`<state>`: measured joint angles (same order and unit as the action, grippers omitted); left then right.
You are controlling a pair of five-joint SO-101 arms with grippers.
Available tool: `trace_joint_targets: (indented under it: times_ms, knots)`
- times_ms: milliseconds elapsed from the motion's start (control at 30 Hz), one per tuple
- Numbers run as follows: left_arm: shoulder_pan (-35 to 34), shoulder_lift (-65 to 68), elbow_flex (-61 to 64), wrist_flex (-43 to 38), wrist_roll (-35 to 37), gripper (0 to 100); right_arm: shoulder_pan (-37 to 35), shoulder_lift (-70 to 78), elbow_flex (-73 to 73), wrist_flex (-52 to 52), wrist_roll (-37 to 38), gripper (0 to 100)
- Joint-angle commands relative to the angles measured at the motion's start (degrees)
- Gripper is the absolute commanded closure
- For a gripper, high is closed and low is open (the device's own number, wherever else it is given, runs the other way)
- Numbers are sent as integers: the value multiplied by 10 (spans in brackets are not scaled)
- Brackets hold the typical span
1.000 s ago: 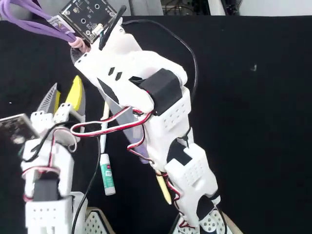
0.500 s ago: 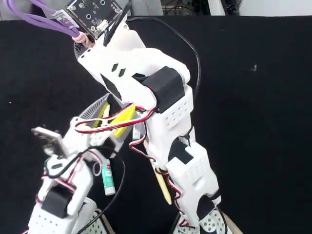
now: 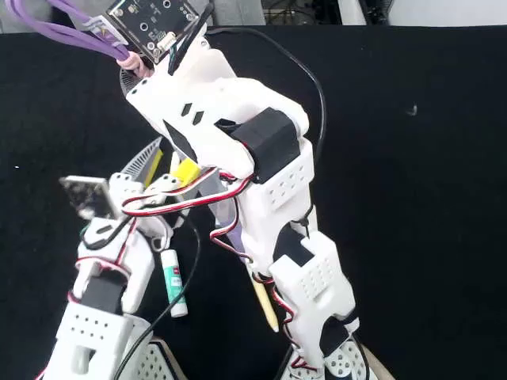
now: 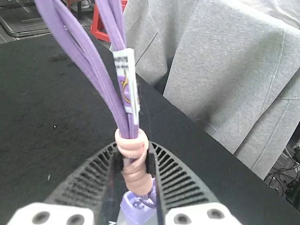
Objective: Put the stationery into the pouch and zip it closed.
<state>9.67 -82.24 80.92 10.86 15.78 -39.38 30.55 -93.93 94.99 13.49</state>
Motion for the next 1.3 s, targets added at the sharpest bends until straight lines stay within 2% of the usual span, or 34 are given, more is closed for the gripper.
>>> trace_joint_targets:
  times_ms: [0, 333, 400, 500, 533, 633, 767, 933, 1033, 1200, 1267]
  knots:
    - [-8, 94, -28, -55, 0, 727, 0, -11, -18, -3, -4, 988]
    - [-6, 250, -105, -76, 0, 734, -11, -27, -18, 11, -3, 988]
    - [-4, 252, -109, -76, 0, 787, 2, -40, -18, 13, -3, 988]
    - [-11, 238, -104, -73, -4, 928, 27, -58, -18, 13, -2, 988]
    - [-18, 229, -102, -73, -1, 977, 39, -62, -18, 13, -2, 988]
    - [-36, 190, -92, -73, 0, 935, 67, -68, -18, 4, -2, 988]
    - [-44, 93, -67, -72, -4, 970, 111, -65, -12, -23, -2, 988]
    - [-40, -115, 2, -71, -5, 973, 157, -55, -17, -43, -3, 988]
    - [-39, -243, 42, -53, -48, 973, 186, -46, -17, -63, -3, 988]
    - [-43, -199, 3, 43, -83, 973, 239, -32, -17, -97, -6, 988]
    - [-37, -220, 0, 53, -84, 973, 261, -23, -16, -113, -7, 988]
